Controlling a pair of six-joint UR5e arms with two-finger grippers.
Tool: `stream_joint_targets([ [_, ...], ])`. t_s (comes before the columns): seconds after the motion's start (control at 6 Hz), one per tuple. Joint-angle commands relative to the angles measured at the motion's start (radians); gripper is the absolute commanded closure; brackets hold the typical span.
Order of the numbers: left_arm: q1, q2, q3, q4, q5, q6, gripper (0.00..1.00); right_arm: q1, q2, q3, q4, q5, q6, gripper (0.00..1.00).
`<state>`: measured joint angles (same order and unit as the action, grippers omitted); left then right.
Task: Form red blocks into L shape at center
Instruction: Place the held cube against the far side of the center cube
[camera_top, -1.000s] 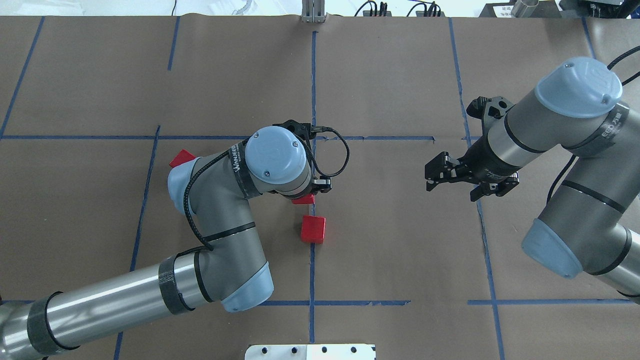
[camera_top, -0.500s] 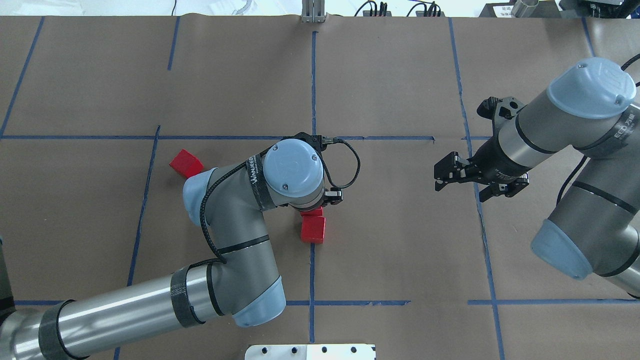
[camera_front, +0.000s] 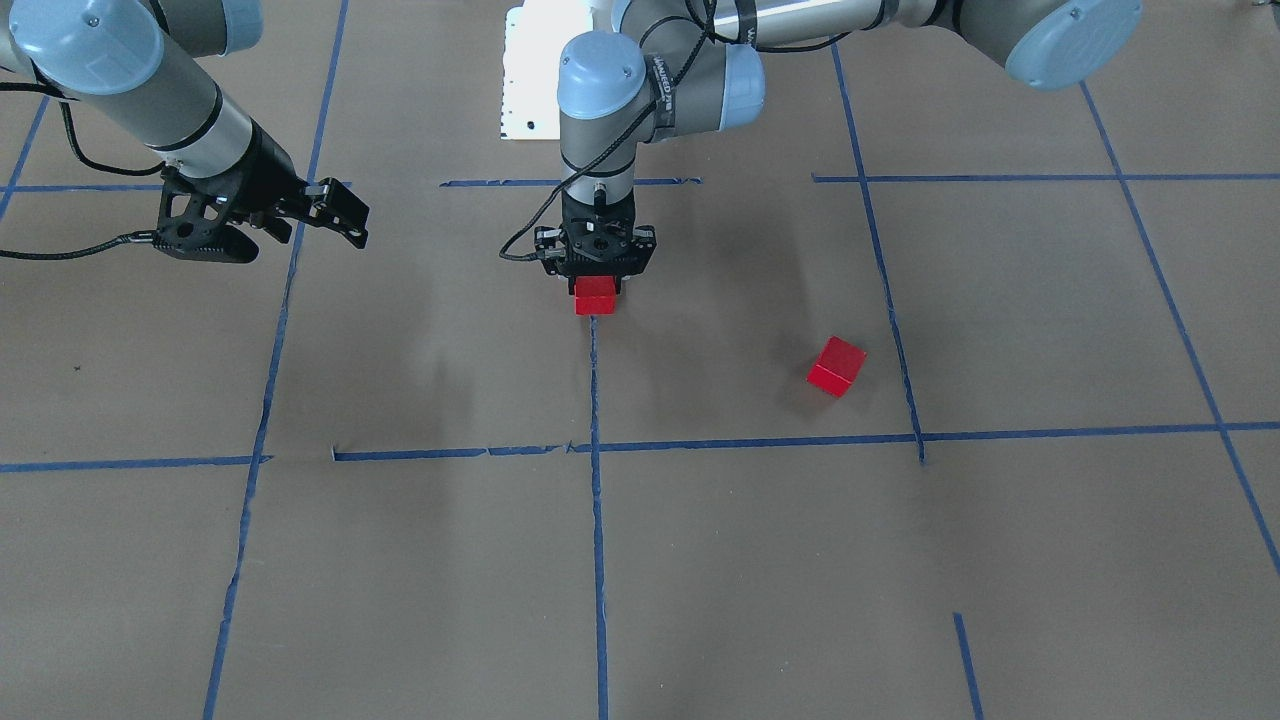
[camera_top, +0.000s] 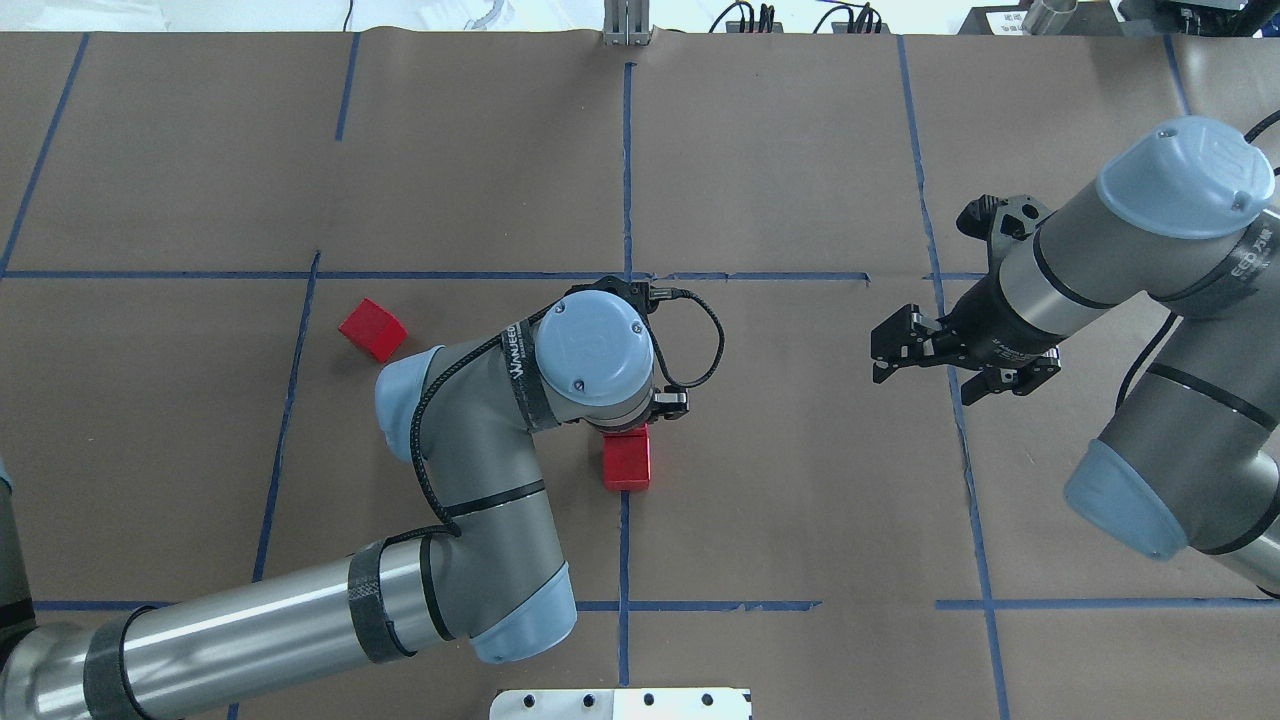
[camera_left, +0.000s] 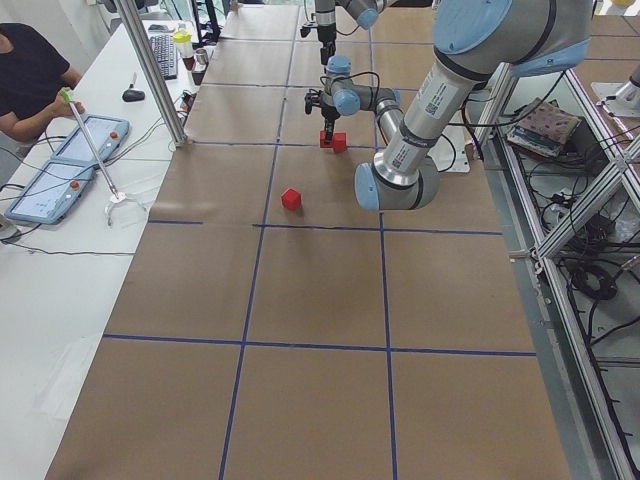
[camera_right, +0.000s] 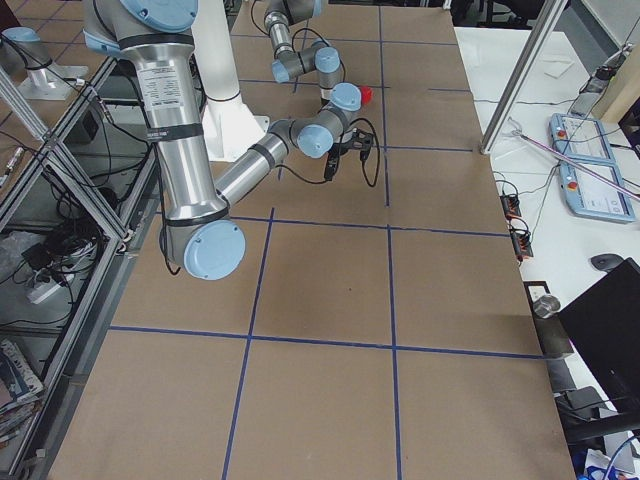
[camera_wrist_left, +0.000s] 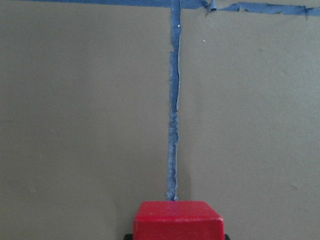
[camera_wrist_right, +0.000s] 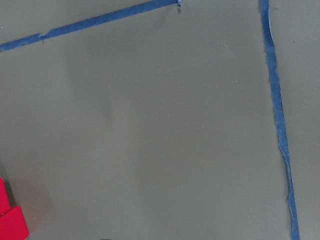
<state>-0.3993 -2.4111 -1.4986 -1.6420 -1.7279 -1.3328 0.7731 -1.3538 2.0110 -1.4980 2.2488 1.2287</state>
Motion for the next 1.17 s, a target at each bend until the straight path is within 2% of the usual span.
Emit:
stream_joint_targets([
  [0.0,0.001,-0.008,0.012,0.004,-0.001,-0.002,0.98,-0.001,0.001,0.002,-0.001,0.000,0.002,0.00],
  [1.0,0.001,0.001,0.012,0.001,-0.002,0.001,0.94,-0.001,0.002,0.000,-0.001,0.000,0.002,0.00],
])
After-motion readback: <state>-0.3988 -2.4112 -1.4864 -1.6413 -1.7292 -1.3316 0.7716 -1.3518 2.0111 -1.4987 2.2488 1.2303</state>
